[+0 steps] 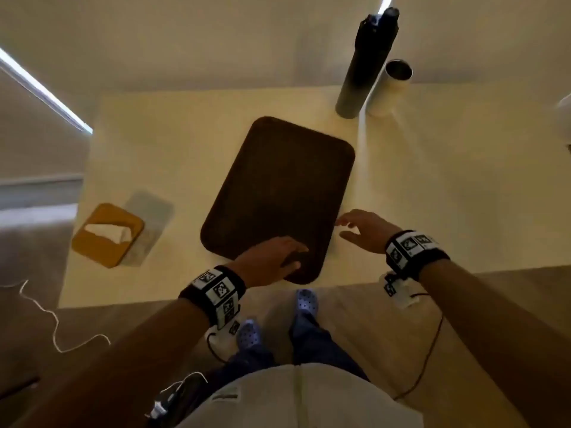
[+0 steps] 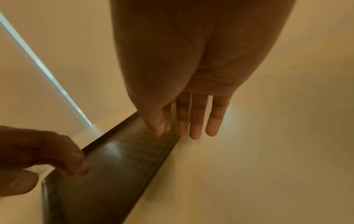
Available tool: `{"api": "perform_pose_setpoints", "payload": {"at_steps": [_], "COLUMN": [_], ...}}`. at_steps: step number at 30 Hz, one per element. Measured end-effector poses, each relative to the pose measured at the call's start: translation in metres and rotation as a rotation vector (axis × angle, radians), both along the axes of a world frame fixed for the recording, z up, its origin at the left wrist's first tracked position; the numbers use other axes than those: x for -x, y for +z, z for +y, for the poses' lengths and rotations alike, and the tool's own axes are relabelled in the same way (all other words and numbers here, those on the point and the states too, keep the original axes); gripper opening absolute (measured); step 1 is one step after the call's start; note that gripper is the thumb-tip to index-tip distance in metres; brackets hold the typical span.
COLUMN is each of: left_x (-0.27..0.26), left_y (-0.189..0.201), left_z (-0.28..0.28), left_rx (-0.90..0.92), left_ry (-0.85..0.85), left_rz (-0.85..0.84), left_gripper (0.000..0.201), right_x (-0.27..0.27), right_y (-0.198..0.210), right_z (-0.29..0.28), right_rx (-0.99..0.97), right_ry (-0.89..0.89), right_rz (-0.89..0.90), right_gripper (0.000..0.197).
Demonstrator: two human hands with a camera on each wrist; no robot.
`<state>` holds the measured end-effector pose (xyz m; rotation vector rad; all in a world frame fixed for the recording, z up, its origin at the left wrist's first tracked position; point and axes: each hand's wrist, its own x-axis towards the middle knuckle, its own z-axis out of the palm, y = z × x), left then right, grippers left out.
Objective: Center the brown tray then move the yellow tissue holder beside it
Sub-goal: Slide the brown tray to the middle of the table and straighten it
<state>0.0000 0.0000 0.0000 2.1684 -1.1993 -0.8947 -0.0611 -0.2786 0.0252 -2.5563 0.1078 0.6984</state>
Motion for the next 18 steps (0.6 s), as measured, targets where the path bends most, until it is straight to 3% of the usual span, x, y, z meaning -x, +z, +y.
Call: {"api": "perform_pose_setpoints", "payload": {"at_steps": [3, 9, 18], "left_x": [0.002, 0.005, 0.003], "left_y": [-0.013, -0.031, -0.042], "left_z": [-0.044, -0.098, -0.104], "left_rx": [-0.015, -0.066, -0.13], "left_ry": [0.005, 0.171, 0.174], "left_rz": [-0.043, -0.049, -0.068], "left_gripper": [0.049, 0.072, 0.07], "right_x": [-0.033, -0.083, -0.11], "right_y": [-0.005, -0.01, -0.021], "right_z": [-0.025, -0.059, -0.067], "right_rx": [0.054, 0.209, 0.195], "right_ry": [0.114, 0.426, 0.519], "right_rz": [-0.023, -0.053, -0.084], "right_gripper": [0.034, 0.037, 0.022]}}
